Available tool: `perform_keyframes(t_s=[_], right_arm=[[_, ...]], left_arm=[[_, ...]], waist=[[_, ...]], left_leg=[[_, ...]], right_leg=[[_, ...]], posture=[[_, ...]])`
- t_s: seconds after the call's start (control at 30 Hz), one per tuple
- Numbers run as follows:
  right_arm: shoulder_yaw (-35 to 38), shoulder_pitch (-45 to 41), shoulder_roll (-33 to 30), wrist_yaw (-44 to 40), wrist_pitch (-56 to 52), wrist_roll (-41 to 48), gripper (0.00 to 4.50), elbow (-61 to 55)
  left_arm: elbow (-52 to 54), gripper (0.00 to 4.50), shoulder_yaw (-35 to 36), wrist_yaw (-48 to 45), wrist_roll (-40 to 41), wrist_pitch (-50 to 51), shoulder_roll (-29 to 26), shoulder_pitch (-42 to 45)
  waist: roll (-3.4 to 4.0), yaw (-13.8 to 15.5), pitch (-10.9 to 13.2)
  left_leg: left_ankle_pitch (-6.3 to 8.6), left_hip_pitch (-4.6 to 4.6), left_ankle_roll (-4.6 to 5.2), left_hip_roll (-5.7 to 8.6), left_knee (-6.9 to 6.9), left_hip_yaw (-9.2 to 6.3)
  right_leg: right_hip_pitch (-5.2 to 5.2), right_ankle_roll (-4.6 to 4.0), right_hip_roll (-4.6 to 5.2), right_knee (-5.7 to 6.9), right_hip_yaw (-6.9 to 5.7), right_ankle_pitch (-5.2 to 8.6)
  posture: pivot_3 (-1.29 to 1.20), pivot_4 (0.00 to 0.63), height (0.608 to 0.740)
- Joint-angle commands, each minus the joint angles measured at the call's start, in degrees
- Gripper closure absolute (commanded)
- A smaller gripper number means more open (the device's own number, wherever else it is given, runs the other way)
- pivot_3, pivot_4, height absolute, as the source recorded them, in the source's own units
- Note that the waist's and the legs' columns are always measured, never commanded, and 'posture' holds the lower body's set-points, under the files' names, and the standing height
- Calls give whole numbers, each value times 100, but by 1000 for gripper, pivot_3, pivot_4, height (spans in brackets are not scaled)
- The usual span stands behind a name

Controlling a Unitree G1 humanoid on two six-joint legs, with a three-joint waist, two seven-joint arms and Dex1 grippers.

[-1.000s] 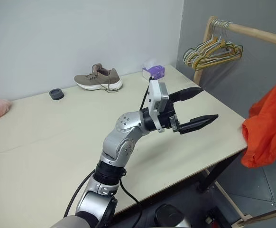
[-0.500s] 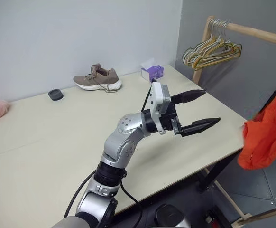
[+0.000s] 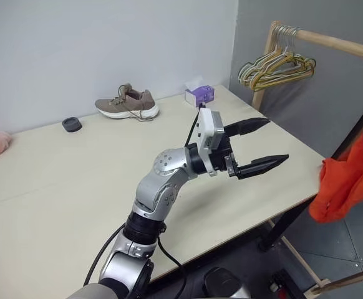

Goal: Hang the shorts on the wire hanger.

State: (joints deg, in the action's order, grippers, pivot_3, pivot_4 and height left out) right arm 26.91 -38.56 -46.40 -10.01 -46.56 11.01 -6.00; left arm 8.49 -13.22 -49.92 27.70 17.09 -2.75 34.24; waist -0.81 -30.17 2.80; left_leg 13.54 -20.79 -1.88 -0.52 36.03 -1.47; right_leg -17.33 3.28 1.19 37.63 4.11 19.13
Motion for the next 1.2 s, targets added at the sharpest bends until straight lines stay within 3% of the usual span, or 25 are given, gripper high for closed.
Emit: perform_keyframes(t_s=[0.03, 0.23, 0.4, 0.53, 0.67, 0.97, 1.2], right_arm=[[-601, 327, 314, -520, 636, 197, 10, -728], [-1517, 999, 1066, -1108, 1541, 307, 10, -1262], [-2364, 1666, 1894, -1278, 2839, -39, 10, -841], [-2746, 1903, 2484, -1573, 3352, 107, 10, -437], [-3214, 1689, 3019, -1993, 3578, 160, 10, 182], [-3526, 998, 3491, -2573, 3811, 133, 10, 1358], [-3536, 1169, 3578, -2376, 3664, 25, 10, 1364]], left_arm=[[31, 0, 190, 286, -206, -198, -108, -1], [186, 0, 612, 1059, -619, -314, -465, -241], [933, 0, 1408, 1955, -706, -189, -849, -1063], [1432, 0, 2004, 2728, -791, -55, -946, -1719], [1588, 0, 2612, 3729, -1389, 92, -1020, -2479], [1848, 0, 2691, 4528, -2258, 481, -1200, -3199], [1811, 0, 2473, 4521, -2357, 507, -1123, -3252]], waist=[[-3, 3, 2], [-6, 97, 4], [-46, 376, 9], [-50, 848, 10], [-51, 1313, 9], [-62, 2490, 6], [-62, 2882, 4]], left_leg=[[0, -1, 0, -1, 0, 0], [0, -5, 0, -4, -1, -10], [3, -9, -5, -17, -2, -19], [2, -71, -4, -6, 10, -20], [3, -83, -5, -8, 8, -36], [3, -109, -8, -4, 8, -54], [3, -114, -11, -4, 8, -45]], right_leg=[[0, 0, -1, 0, 0, 0], [-4, 5, -2, 1, -1, -2], [-29, 8, -12, 8, -2, -5], [-96, 21, -2, 25, -1, -13], [-110, 2, -2, 33, -12, -31], [-162, -8, -1, 48, -30, -36], [-187, -19, 2, 58, -30, -42]], posture=[[-449, 0, 740], [-388, 0, 740], [-284, 0, 740], [-211, 0, 740], [-115, 0, 740], [11, 0, 740], [27, 0, 740]])
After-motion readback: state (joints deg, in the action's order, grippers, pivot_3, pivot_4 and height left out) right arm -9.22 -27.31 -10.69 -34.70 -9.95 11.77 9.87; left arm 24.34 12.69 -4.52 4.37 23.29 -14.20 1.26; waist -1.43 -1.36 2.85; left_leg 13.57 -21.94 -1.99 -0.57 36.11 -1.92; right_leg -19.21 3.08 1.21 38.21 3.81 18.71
